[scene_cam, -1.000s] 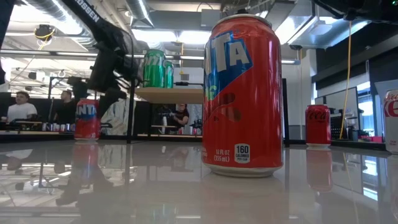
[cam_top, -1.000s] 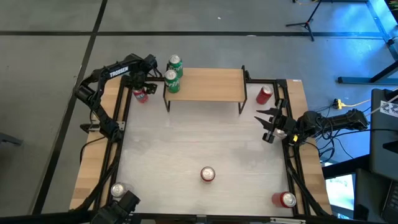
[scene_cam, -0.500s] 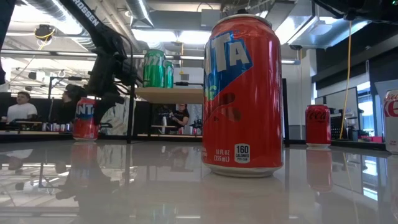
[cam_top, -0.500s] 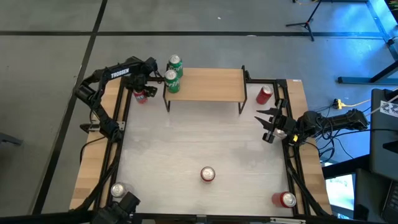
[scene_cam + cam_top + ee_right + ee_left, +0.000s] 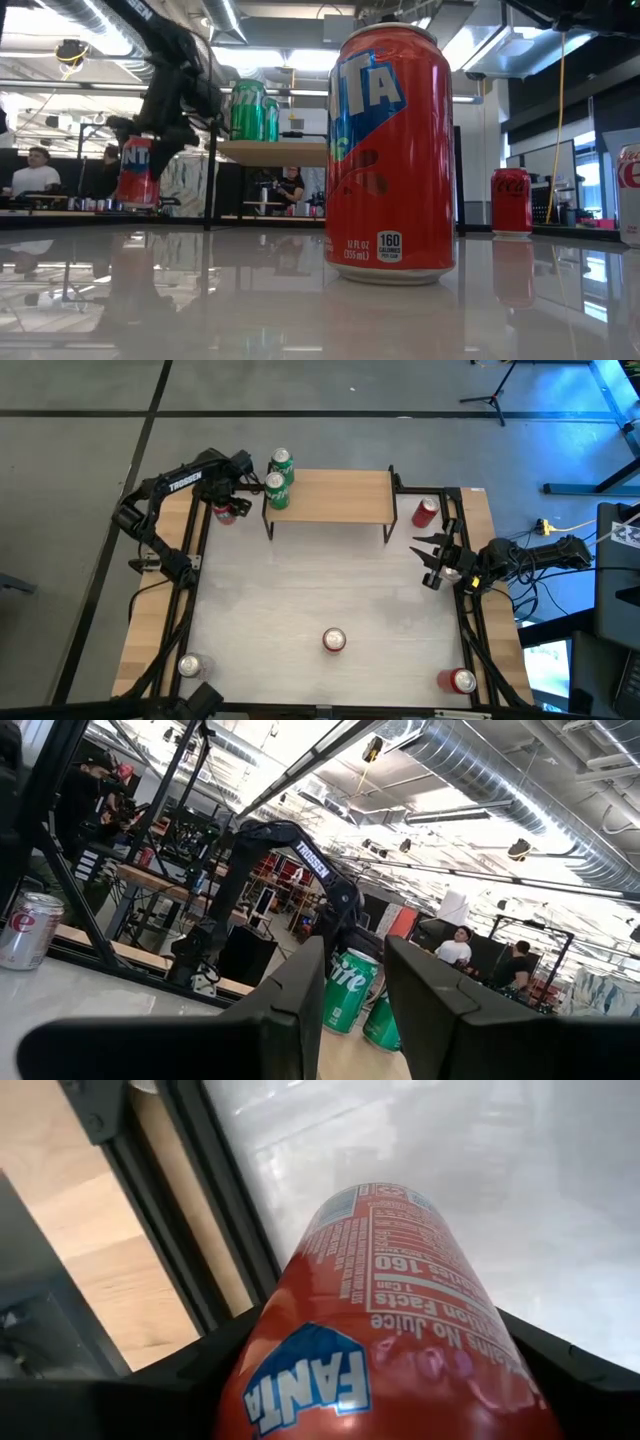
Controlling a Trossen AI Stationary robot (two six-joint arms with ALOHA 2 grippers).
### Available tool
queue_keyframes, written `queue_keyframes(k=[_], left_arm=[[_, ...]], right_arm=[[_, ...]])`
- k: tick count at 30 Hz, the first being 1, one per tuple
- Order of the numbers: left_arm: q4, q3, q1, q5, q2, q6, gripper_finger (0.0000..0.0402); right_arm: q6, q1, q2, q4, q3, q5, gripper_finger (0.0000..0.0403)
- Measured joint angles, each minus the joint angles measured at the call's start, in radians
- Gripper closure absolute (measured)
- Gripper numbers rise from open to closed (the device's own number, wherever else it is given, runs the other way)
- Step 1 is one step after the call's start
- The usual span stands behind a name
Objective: Place canned beverage on shelf
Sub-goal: Put the top orange soda can on the shelf
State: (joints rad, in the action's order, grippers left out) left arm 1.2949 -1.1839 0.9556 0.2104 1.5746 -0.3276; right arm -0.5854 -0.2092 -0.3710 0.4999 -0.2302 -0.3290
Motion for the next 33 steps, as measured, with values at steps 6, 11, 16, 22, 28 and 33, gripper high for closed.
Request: queue_keyframes(k=[6, 11, 16, 22, 28, 33], left_arm=[[0.134, 0.0, -0.104, -0.027, -0.088, -0.012, 0.0112], [0.179, 0.0, -0.22, -0.067, -0.175, -0.075, 0.0112], [0.185, 0.0, -0.373, -0.117, -0.24, -0.151, 0.0111], [0.148, -0.001, -0.585, -0.139, -0.261, -0.201, 0.0111], [-0.008, -0.001, -0.779, -0.183, -0.245, -0.224, 0.0111], [-0.161, -0.001, -0.891, -0.174, -0.197, -0.221, 0.0111]], right_arm=[[0.0, 0.0, 0.0, 0.0, 0.0, 0.0, 0.0298], [0.0, 0.0, 0.0, 0.0, 0.0, 0.0, 0.0298], [0.0, 0.0, 0.0, 0.0, 0.0, 0.0, 0.0298], [0.0, 0.0, 0.0, 0.001, 0.0, -0.001, 0.0298], [-0.003, 0.0, 0.0, 0.011, 0.0, -0.044, 0.0298], [-0.005, 0.0, 0.0, 0.014, 0.0, -0.045, 0.0298]])
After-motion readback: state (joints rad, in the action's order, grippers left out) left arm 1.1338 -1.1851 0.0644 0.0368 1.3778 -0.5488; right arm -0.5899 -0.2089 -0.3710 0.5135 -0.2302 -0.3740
